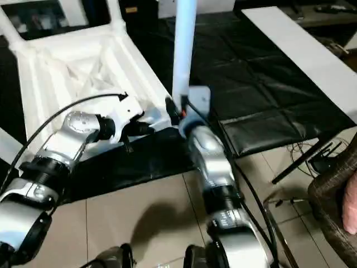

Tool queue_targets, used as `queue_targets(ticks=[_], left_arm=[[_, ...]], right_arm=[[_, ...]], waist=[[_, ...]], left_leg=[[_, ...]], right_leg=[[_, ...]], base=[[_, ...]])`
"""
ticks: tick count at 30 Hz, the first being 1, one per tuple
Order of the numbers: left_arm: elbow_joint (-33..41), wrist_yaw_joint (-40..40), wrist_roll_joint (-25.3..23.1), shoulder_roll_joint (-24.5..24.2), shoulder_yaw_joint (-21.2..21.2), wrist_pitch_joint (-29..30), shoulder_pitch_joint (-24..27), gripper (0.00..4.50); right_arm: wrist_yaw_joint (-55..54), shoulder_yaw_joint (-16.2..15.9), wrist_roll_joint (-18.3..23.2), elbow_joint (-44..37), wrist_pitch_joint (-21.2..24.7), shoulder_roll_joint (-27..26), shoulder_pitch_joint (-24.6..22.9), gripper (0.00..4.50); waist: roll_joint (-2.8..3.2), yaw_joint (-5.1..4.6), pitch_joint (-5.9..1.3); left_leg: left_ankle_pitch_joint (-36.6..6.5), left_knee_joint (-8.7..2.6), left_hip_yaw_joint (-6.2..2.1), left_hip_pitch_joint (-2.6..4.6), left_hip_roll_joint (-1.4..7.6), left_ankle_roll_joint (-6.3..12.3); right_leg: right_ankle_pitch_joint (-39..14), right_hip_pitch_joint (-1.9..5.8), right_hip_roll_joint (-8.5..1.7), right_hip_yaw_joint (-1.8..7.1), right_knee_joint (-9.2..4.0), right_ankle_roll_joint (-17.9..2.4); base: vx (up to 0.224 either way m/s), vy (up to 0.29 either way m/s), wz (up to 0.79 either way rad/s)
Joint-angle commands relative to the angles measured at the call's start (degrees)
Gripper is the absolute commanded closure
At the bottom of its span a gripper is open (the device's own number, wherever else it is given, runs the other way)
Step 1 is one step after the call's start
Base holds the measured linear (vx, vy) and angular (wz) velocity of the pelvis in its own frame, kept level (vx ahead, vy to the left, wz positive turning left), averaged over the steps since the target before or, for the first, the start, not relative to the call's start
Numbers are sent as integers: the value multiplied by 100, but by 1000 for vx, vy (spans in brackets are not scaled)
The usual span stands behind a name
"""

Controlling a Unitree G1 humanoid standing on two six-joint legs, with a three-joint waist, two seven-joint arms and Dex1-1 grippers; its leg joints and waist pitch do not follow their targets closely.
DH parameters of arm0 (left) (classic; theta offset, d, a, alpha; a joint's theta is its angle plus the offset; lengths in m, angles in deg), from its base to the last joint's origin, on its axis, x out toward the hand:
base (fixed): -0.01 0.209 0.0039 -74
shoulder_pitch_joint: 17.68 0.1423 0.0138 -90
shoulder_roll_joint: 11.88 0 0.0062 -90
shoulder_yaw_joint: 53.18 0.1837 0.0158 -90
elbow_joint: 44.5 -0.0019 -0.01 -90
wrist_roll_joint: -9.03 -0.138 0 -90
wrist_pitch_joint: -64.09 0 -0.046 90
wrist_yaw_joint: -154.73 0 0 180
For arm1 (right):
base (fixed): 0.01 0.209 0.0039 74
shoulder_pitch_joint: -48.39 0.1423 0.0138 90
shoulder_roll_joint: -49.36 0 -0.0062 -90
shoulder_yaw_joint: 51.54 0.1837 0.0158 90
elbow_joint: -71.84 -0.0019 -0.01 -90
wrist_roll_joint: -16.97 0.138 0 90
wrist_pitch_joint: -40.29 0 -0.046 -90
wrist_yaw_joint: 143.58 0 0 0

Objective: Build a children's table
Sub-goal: Rotate leg to tighten

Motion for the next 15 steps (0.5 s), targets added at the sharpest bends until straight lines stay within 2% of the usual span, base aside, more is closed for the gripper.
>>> queue_targets(ticks=[1,2,3,4,5,6,7,8,10,11,13,15], left_arm=[[-247,129,-127,22,236,-168,104,450],[-274,213,-140,-10,257,-326,104,450],[-303,297,-143,-40,272,-445,105,450],[-386,417,-178,-112,313,-728,95,450],[-386,417,-178,-112,313,-728,95,450],[-430,450,-202,-146,333,-860,87,450],[-533,482,-259,-212,384,-1088,62,450],[-562,490,-274,-230,399,-1151,54,450],[-686,582,-272,-305,424,-1507,13,450],[-732,591,-282,-335,429,-1625,-4,450],[-800,529,-313,-371,402,-1748,-27,450],[-797,576,-206,-392,291,-1775,-24,450]], right_arm=[[574,-469,133,-401,244,95,-321,132],[664,-484,162,-628,294,207,-504,132],[799,-491,244,-915,379,336,-732,110],[1060,-497,377,-1437,510,594,-1151,99],[1060,-497,377,-1437,510,594,-1151,94],[1164,-499,418,-1643,555,707,-1317,94],[1359,-495,505,-2029,684,921,-1613,90],[1417,-494,530,-2138,722,982,-1697,67],[1642,-457,687,-2733,923,1275,-2149,57],[1712,-445,744,-2956,998,1380,-2321,49],[1751,-430,815,-3253,1128,1493,-2555,30],[1691,-434,865,-3514,1275,1516,-2732,13]], waist=[[32,22,-442],[16,18,-439],[-8,19,-430],[2,33,-446],[-7,49,-437],[0,51,-455],[-23,59,-452],[-15,94,-455],[-8,106,-500],[-21,131,-482],[-26,160,-499],[-26,158,-507]], left_leg=[[-488,-296,-100,45,205,513],[-547,-292,-94,50,203,549],[-632,-299,-98,27,200,543],[-685,-292,-95,48,215,529],[-680,-291,-100,32,215,544],[-631,-289,-100,45,220,551],[-607,-283,-100,36,210,576],[-597,-277,-97,49,229,590],[-567,-263,-95,53,223,586],[-581,-260,-95,43,212,600],[-552,-256,-101,40,223,599],[-620,-253,-104,31,217,546]], right_leg=[[423,365,-313,310,-324,-1440],[337,352,-319,313,-338,-1455],[85,371,-332,312,-368,-1412],[-78,358,-347,321,-377,-1387],[-110,368,-348,323,-388,-1336],[-63,353,-341,322,-370,-1353],[-53,364,-324,321,-384,-1317],[6,353,-334,329,-369,-1301],[18,354,-335,319,-347,-1349],[-23,362,-322,322,-373,-1296],[59,363,-336,319,-344,-1278],[-100,362,-335,308,-356,-1296]], base=[[0,0,0],[0,0,0],[0,0,0],[0,0,0],[0,0,0],[0,0,0],[0,0,0],[0,0,0],[0,0,0],[0,0,0],[0,0,0],[0,0,0]])
